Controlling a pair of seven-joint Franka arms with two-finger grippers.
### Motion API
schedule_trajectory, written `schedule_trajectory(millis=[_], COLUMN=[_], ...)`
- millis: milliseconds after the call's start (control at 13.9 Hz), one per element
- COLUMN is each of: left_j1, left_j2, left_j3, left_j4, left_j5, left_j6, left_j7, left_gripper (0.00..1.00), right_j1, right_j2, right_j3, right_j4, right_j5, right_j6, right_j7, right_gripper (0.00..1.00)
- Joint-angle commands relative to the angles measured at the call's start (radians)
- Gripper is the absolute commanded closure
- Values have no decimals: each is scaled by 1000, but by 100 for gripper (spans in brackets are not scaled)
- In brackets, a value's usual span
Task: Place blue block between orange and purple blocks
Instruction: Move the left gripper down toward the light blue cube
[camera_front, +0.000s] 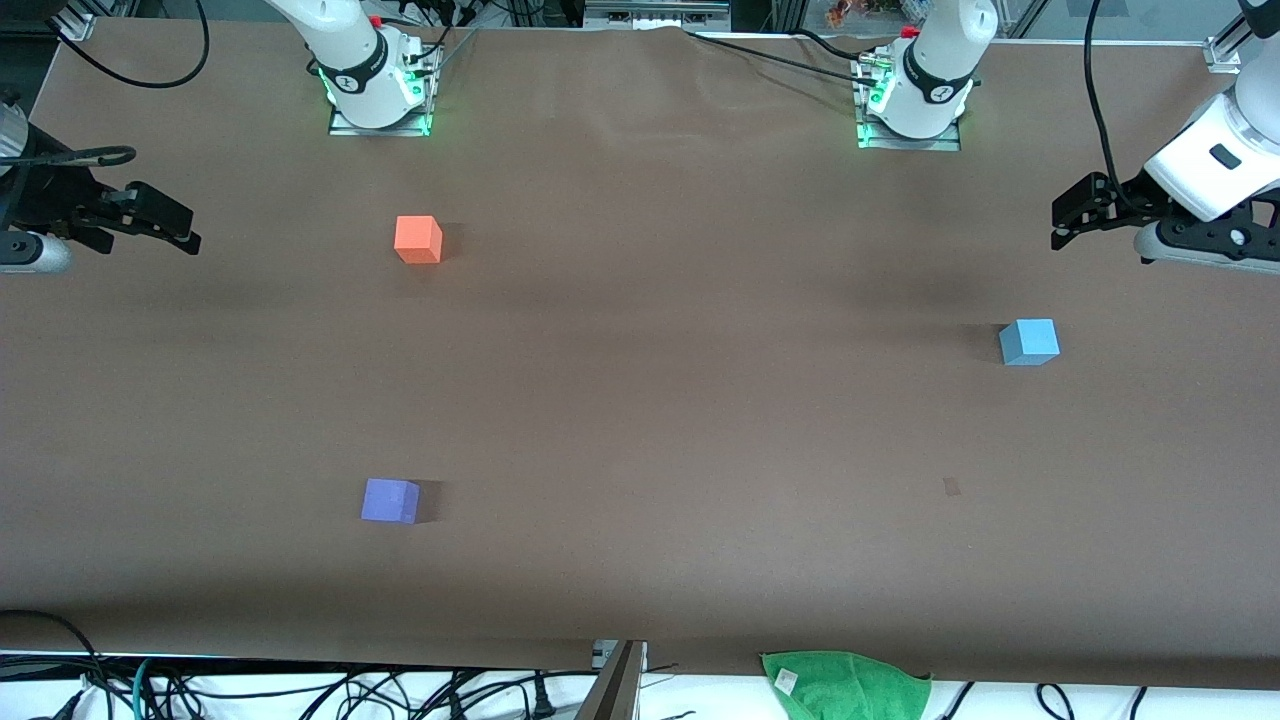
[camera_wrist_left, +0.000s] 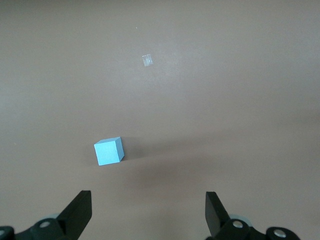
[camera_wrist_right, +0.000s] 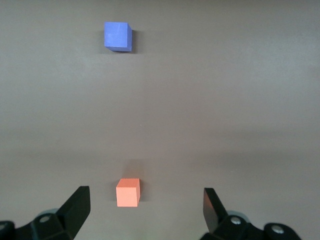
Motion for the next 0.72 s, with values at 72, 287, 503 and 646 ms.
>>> schedule_trajectory(millis=[72, 287, 503, 646], left_j1=[-22, -27, -25, -25], left_j2=[10, 13, 30, 28], left_j3=[13, 11, 13, 10], left_j4=[24, 27, 28, 30], left_j5=[-6, -6, -5, -5], left_j6=[-8, -6, -22, -29], left_j7=[-18, -18, -20, -20], left_gripper=[0, 0, 0, 0], right_j1=[-7, -3, -3, -3], right_j2=[9, 9, 9, 9], right_j3=[4, 4, 4, 4], right_j4=[23, 23, 21, 21], right_j5=[-5, -3, -3, -3], right_j6=[-7, -10, -13, -18], right_j7=[9, 9, 9, 11], right_gripper=[0, 0, 0, 0])
